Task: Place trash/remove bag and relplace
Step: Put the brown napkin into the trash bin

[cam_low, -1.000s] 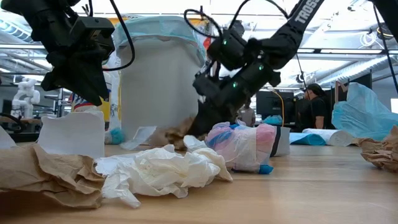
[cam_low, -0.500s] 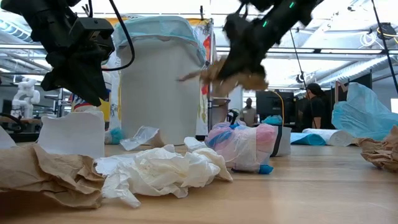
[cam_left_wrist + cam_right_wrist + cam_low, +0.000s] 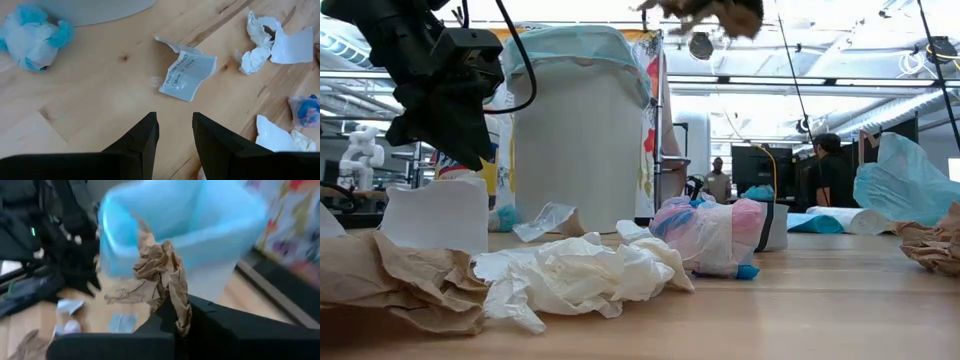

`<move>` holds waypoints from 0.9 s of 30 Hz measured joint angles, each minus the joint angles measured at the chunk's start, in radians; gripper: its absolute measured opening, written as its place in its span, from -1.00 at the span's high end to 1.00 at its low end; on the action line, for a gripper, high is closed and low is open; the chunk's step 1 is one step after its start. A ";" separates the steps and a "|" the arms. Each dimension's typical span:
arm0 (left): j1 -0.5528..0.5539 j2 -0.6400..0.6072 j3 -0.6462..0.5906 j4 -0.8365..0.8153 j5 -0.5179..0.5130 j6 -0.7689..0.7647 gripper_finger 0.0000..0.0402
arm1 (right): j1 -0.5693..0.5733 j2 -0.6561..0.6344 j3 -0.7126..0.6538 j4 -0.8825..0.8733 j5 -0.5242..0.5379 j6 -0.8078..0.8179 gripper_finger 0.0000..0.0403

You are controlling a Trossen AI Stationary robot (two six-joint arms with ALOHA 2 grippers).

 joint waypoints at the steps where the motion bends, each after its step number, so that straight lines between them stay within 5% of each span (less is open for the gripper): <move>1: 0.000 0.000 0.000 0.001 0.000 0.000 0.38 | -0.003 0.018 0.045 -0.010 0.005 -0.023 1.00; 10: 0.000 0.000 0.000 0.001 0.000 0.000 0.38 | -0.053 0.272 0.396 -0.001 -0.009 -0.197 1.00; 16: 0.000 0.000 0.000 0.000 0.000 0.000 0.38 | -0.105 0.465 0.595 0.041 -0.131 -0.218 1.00; 22: 0.000 0.000 0.000 0.001 0.003 -0.001 0.38 | -0.151 0.581 0.687 0.064 -0.168 -0.240 0.93; 27: 0.000 0.000 0.000 0.000 0.014 -0.002 0.38 | -0.180 0.611 0.698 0.062 -0.251 -0.201 0.66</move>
